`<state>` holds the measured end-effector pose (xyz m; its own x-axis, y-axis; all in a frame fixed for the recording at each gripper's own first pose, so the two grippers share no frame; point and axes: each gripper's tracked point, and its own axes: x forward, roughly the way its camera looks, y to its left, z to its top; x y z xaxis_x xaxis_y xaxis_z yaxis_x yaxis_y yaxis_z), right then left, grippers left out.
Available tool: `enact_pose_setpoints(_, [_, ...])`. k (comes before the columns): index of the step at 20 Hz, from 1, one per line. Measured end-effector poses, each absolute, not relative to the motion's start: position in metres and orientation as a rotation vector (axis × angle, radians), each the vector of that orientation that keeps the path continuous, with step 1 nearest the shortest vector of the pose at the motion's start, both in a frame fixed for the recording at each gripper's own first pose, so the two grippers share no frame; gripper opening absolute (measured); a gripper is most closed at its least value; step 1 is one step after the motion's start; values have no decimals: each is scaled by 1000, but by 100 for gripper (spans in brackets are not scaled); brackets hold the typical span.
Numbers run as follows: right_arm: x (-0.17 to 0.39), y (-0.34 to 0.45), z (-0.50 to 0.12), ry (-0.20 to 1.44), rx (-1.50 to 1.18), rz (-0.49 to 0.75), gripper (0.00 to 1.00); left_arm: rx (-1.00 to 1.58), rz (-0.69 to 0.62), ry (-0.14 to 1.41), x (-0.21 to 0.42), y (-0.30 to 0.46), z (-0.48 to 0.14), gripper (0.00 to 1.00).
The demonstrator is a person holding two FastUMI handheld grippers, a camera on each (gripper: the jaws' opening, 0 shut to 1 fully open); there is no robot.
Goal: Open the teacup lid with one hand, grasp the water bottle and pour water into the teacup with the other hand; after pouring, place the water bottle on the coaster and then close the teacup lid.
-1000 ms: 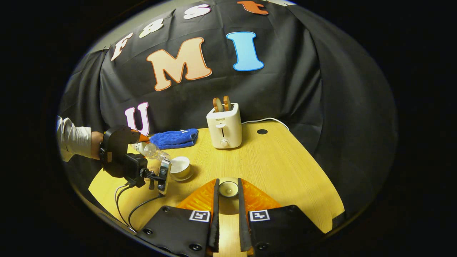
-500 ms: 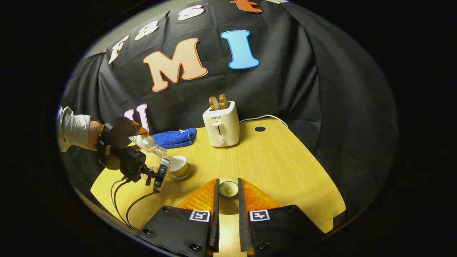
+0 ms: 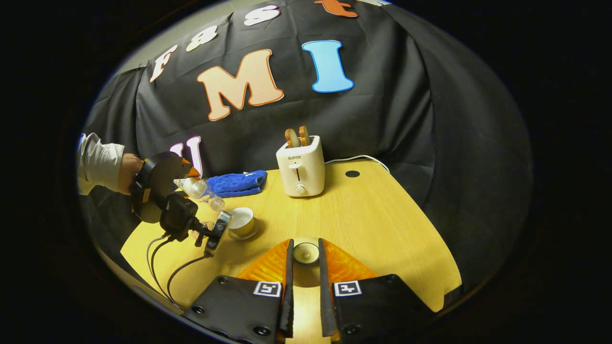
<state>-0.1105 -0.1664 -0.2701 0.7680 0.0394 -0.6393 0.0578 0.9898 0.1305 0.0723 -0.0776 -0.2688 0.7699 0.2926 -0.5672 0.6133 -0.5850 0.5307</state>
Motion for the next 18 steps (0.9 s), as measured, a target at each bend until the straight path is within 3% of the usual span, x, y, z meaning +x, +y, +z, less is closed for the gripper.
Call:
enact_pose_setpoints(8, [-106, -158, -270, 709, 134, -6, 23, 1855, -612, 758, 51, -80, -300, 71])
enact_pose_setpoints(10, [-105, -155, -267, 714, 123, -6, 29, 1729, -615, 769, 43, -80, -311, 70])
enact_pose_setpoints(16, [-105, -136, -267, 742, 88, 14, 23, 1282, -589, 723, 22, -97, -334, 70])
enact_pose_setpoints(17, [-104, -131, -266, 746, 81, 21, 29, 1221, -573, 726, 22, -98, -338, 70])
enact_pose_setpoints(18, [-103, -125, -266, 749, 74, 30, 23, 1162, -558, 733, 21, -97, -342, 70])
